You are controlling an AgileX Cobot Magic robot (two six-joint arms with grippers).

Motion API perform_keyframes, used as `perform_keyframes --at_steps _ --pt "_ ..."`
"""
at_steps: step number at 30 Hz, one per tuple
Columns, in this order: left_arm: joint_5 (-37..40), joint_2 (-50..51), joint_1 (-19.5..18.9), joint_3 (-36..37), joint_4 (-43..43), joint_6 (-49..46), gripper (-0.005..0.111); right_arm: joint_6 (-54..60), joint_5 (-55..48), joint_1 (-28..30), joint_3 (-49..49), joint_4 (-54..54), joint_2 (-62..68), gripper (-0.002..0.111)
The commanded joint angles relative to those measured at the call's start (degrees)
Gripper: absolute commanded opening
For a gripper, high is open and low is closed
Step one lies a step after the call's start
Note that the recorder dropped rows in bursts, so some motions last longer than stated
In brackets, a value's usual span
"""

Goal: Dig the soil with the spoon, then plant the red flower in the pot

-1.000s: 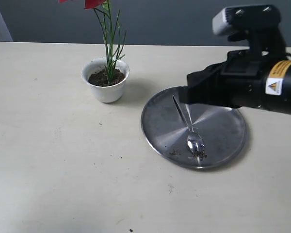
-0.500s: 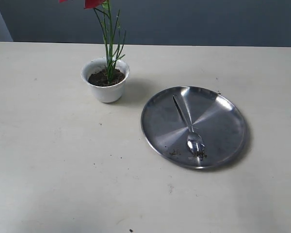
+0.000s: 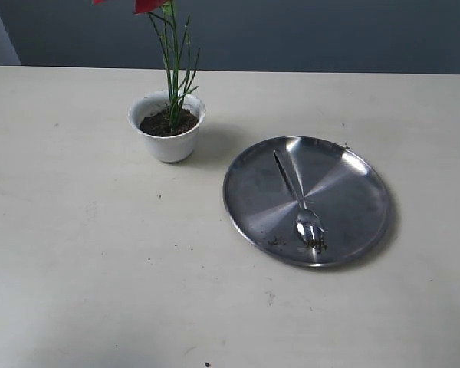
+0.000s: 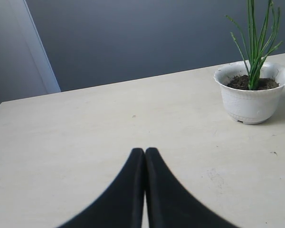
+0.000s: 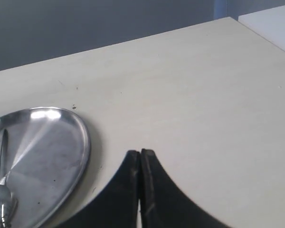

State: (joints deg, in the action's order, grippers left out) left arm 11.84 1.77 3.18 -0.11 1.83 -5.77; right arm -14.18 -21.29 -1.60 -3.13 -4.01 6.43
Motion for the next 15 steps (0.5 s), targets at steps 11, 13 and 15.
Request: perform_keyframes --at_steps 11,13,15 --pt "-0.23 -0.42 -0.17 0.11 -0.06 0.14 0.0 2.27 0.34 0.38 3.13 1.58 -6.43 -0.001" --pt "-0.23 -0.42 -0.17 0.11 -0.06 0.14 0.0 2.27 0.34 0.38 3.13 1.58 -6.43 -0.001" --pt "-0.23 -0.42 -0.17 0.11 -0.06 0.14 0.0 2.53 0.34 0.38 3.13 1.58 -6.43 -0.001"
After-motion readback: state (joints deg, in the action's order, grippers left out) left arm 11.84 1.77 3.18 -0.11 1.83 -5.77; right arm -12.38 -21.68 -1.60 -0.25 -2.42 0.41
